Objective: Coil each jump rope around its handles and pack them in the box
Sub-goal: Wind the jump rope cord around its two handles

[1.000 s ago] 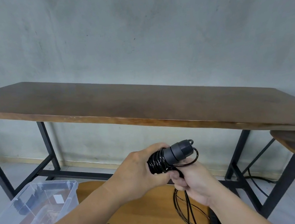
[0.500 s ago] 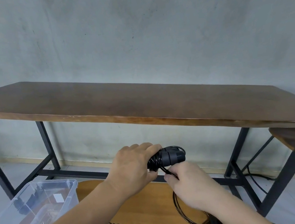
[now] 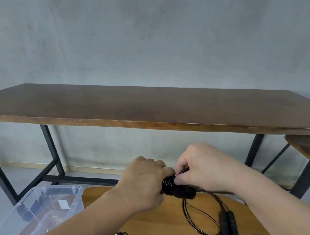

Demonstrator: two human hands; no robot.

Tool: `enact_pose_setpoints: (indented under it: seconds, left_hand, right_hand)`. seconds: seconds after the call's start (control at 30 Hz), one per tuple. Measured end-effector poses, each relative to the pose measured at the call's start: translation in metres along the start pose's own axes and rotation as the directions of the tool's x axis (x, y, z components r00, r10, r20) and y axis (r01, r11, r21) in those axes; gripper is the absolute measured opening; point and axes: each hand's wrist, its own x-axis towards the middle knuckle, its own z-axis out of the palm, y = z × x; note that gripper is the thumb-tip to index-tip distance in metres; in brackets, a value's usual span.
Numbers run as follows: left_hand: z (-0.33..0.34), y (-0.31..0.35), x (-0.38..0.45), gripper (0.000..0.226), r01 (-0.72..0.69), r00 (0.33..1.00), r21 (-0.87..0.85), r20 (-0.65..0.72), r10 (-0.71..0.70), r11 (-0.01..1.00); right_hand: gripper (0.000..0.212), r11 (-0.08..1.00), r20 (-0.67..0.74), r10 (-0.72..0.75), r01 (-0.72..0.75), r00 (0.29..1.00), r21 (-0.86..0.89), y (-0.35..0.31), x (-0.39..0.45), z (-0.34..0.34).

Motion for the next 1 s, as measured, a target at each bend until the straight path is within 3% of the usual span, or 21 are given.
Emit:
enact_pose_setpoints:
  seconds: [0.13, 0.3, 0.47, 0.57, 0.67, 0.77, 1.0]
  left_hand:
    - [-0.002, -0.002, -0.007, 0.029, -0.029, 1.0, -0.237, -0.004, 0.029, 0.971]
    - [-0.006, 0.004, -0.015, 0.031, 0.083, 0.996, -0.529, 0.059, -0.061, 0.844]
    - [-0.01, -0.003, -0.016, 0.035, 0.164, 0.985, -0.773, 0.091, -0.148, 0.614]
    - [-0.002, -0.008, -0.014, 0.036, 0.207, 0.972, -0.787, 0.098, -0.213, 0.581]
    - [0.006, -0.009, -0.015, 0.036, 0.22, 0.967, -0.862, 0.13, -0.22, 0.456]
    - [0.01, -0.008, -0.017, 0.033, 0.21, 0.966, -0.909, 0.138, -0.218, 0.359]
    - [0.038, -0.006, -0.027, 0.015, 0.266, 0.941, -0.922, 0.186, -0.282, 0.281]
  right_hand:
    - [0.012, 0.957, 0.101, -0.059, 0.028, 0.993, 0.289, 0.022, 0.015, -0.008]
    - [0.013, 0.848, 0.12, -0.12, 0.039, 0.985, 0.529, 0.042, 0.024, -0.003]
    - [0.022, 0.538, 0.083, -0.076, -0.029, 0.994, 0.843, 0.051, 0.037, 0.021]
    - [0.023, 0.378, 0.085, 0.0, -0.078, 0.996, 0.922, 0.052, 0.043, 0.038]
    - [0.014, 0.235, 0.116, 0.041, -0.122, 0.992, 0.964, 0.052, 0.043, 0.053]
    - [0.019, 0.192, 0.136, 0.011, -0.136, 0.991, 0.972, 0.052, 0.042, 0.071]
    - [0.012, 0.071, 0.175, 0.12, -0.184, 0.977, 0.98, 0.045, 0.025, 0.111]
